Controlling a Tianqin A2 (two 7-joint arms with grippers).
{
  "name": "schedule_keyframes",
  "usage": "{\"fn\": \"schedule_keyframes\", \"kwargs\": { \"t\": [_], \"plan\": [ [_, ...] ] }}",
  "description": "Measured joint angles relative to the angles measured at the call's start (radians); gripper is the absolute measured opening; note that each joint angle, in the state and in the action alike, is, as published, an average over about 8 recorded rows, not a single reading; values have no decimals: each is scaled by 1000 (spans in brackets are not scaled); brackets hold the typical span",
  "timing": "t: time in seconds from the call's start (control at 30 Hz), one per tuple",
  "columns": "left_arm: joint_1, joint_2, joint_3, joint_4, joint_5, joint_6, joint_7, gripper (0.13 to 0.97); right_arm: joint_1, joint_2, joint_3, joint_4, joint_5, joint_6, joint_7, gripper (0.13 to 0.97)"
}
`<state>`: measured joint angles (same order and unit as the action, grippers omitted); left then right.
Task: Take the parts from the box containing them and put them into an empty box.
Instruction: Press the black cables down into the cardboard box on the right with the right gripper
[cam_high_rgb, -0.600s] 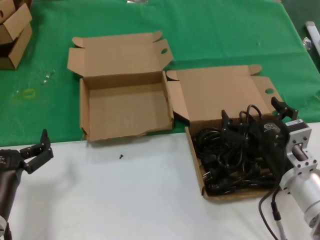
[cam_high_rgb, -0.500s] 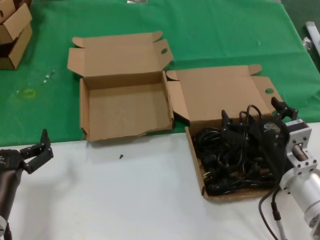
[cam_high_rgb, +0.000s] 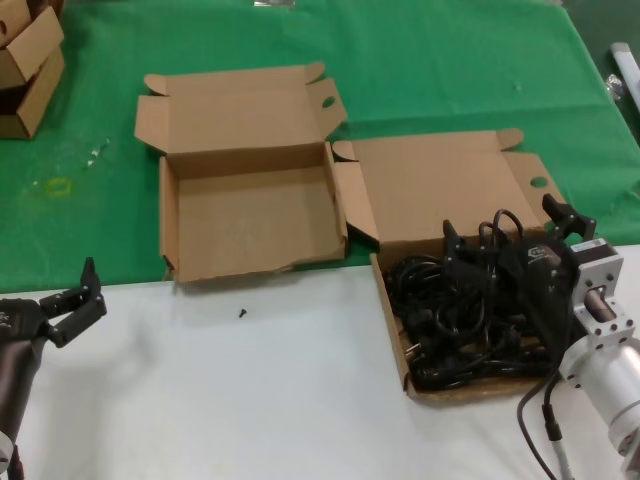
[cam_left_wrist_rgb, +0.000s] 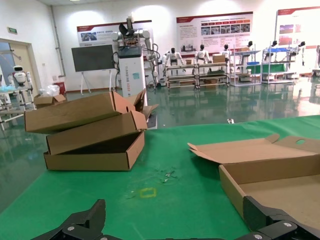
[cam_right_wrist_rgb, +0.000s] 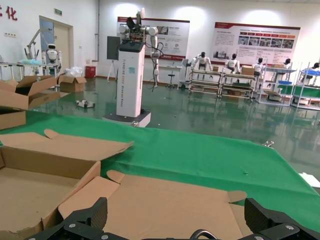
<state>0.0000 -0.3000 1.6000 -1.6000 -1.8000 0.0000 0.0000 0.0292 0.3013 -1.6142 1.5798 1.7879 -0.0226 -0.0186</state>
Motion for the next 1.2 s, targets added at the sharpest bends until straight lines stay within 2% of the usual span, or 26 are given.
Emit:
{"fn": "schedule_keyframes", "kwargs": {
  "t": [0.4, 0.7, 0.8, 1.0, 1.2],
  "plan": [
    [0, 0, 0, 0, 0, 0, 0, 907, 3, -12, 10, -2, -8, -11, -17, 966],
    [0, 0, 0, 0, 0, 0, 0, 779, 20, 10, 16, -21, -43, -77, -104, 966],
    [0, 0, 0, 0, 0, 0, 0, 779, 37, 54, 6, -34, -55, -127, -128, 966],
    [0, 0, 0, 0, 0, 0, 0, 631, 99, 208, -42, -50, -79, -261, -94, 966],
    [0, 0, 0, 0, 0, 0, 0, 501, 203, 381, -104, -69, -102, -451, -64, 966]
  ]
}}
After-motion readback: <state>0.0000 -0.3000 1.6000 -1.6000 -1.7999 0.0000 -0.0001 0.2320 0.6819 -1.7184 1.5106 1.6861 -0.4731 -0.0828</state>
